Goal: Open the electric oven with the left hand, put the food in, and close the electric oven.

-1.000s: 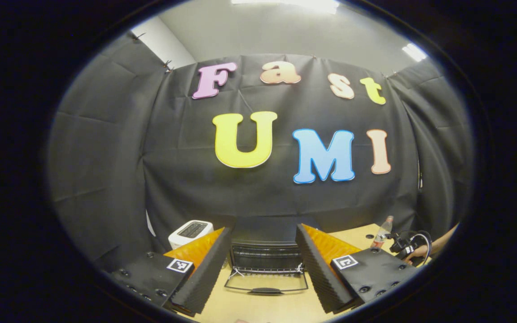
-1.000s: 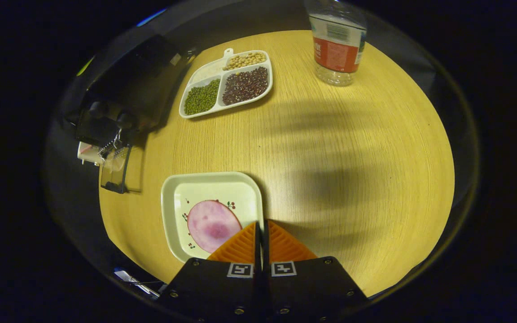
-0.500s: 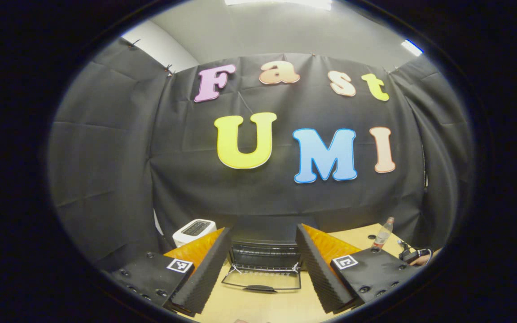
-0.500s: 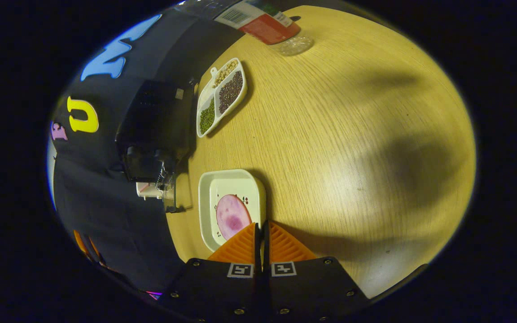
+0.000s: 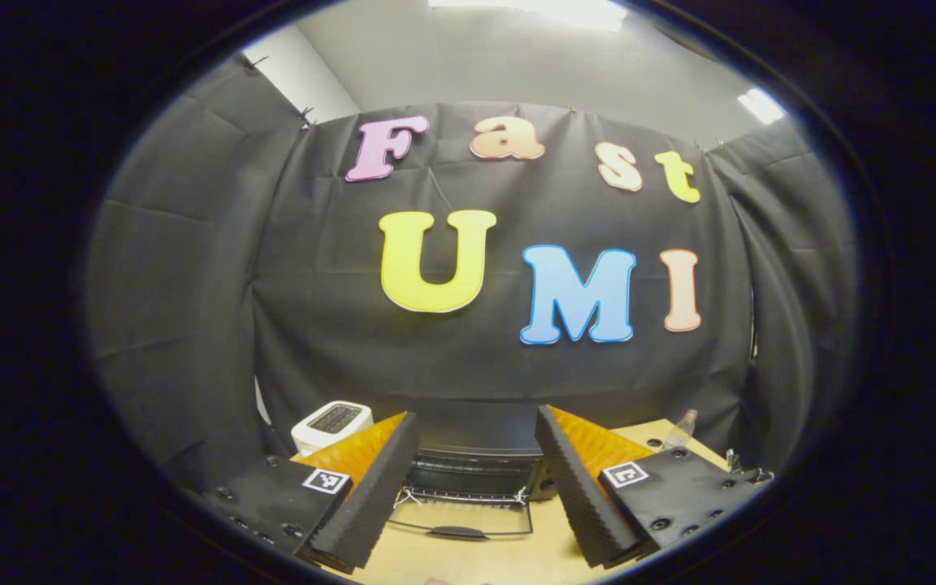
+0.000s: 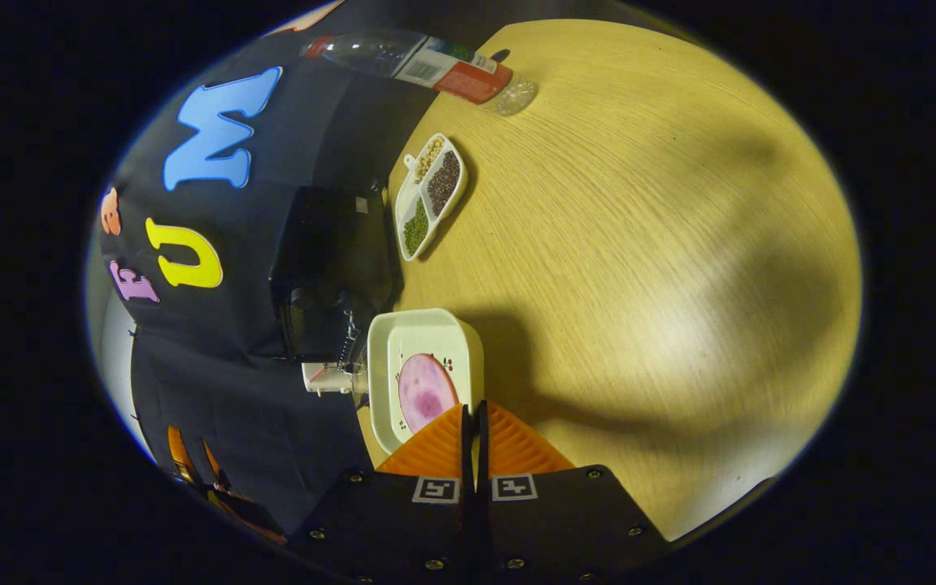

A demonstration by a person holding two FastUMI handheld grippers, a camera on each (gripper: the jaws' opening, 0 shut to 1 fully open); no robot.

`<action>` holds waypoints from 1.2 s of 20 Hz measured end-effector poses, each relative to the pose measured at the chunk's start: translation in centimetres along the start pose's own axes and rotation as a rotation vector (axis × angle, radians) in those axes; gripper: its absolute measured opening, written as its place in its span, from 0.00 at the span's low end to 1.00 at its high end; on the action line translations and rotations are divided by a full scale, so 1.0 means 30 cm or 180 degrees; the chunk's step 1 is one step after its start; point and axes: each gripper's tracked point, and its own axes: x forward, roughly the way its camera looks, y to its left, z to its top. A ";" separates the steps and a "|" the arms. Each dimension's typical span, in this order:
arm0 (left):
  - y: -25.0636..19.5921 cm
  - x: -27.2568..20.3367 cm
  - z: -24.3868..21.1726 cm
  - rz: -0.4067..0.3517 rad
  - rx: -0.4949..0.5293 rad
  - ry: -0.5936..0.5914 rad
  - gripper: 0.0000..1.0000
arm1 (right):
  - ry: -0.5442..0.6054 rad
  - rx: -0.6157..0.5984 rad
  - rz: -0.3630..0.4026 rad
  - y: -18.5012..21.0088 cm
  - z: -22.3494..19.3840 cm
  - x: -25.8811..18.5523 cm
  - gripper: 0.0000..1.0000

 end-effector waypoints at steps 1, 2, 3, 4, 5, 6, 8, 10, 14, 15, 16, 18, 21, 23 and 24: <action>0.008 0.015 0.004 -0.0064 0.0014 -0.0038 1.00 | -0.0083 0.0020 0.0012 0.031 -0.024 -0.010 0.00; 0.017 0.030 0.015 -0.0119 0.0050 -0.0067 1.00 | -0.0164 0.0050 0.0024 0.062 -0.046 -0.017 0.00; 0.032 0.045 0.014 -0.0165 0.0089 -0.0091 1.00 | -0.0252 0.0086 0.0007 0.094 -0.067 -0.009 0.00; 0.044 0.060 0.018 -0.0216 0.0122 -0.0115 1.00 | -0.0336 0.0120 -0.0021 0.121 -0.090 -0.010 0.00; 0.052 0.071 0.017 -0.0264 0.0149 -0.0143 1.00 | -0.0421 0.0151 -0.0054 0.149 -0.114 -0.006 0.00; 0.066 0.082 0.026 -0.0297 0.0183 -0.0178 1.00 | -0.0494 0.0191 -0.0090 0.174 -0.136 0.002 0.00; 0.113 0.099 0.037 -0.0305 0.0275 -0.0242 0.97 | -0.0610 0.0293 -0.0151 0.222 -0.190 0.022 0.01; 0.153 0.100 0.043 -0.0307 0.0343 -0.0294 0.97 | -0.0709 0.0429 -0.0228 0.265 -0.245 0.062 0.00; 0.244 0.101 0.031 -0.0268 0.0367 -0.0298 0.98 | -0.0902 0.0603 -0.0359 0.378 -0.322 0.175 0.00; 0.272 0.098 0.018 -0.0247 0.0360 -0.0266 0.97 | -0.0929 0.0642 -0.0375 0.405 -0.331 0.219 0.00; 0.300 0.094 0.012 -0.0225 0.0343 -0.0237 0.97 | -0.0955 0.0700 -0.0380 0.435 -0.332 0.268 0.00; 0.361 0.086 0.004 -0.0155 0.0287 -0.0209 0.97 | -0.1004 0.0754 -0.0394 0.488 -0.330 0.359 0.00; 0.473 0.069 -0.009 -0.0007 0.0270 -0.0164 0.98 | -0.1067 0.0810 -0.0405 0.580 -0.310 0.493 0.00; 0.549 0.061 -0.023 0.0105 0.0283 -0.0128 0.98 | -0.1107 0.0905 -0.0423 0.631 -0.290 0.577 0.00; 0.582 0.055 -0.028 0.0154 0.0288 -0.0105 0.98 | -0.1141 0.0971 -0.0419 0.653 -0.274 0.615 0.00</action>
